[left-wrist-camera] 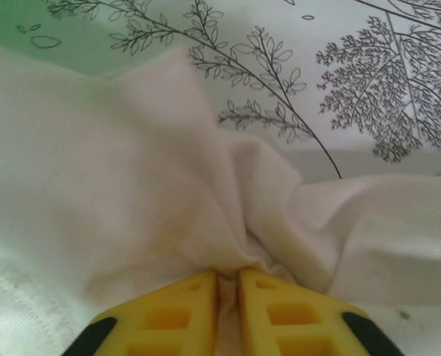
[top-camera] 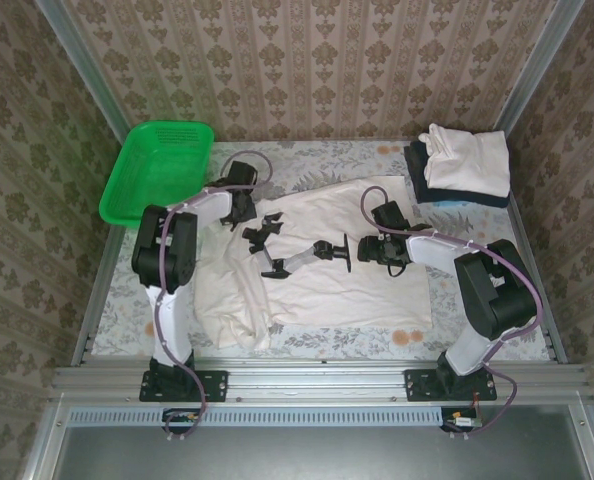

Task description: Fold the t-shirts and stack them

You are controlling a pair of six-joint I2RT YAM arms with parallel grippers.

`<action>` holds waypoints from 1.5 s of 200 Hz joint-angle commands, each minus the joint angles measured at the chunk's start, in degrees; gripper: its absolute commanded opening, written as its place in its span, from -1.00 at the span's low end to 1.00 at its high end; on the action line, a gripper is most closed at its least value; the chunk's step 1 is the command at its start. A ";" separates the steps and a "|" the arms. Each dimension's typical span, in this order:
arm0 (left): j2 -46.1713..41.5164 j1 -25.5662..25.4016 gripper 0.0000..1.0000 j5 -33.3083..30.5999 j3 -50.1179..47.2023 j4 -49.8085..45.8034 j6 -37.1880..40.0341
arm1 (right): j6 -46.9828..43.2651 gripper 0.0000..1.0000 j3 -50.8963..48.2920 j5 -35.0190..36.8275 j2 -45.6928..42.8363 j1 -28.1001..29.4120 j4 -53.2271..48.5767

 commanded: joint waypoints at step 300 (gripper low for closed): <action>-4.13 -5.26 0.32 -1.71 -0.11 -6.42 2.04 | 0.44 0.41 -0.93 -1.81 1.87 0.51 0.63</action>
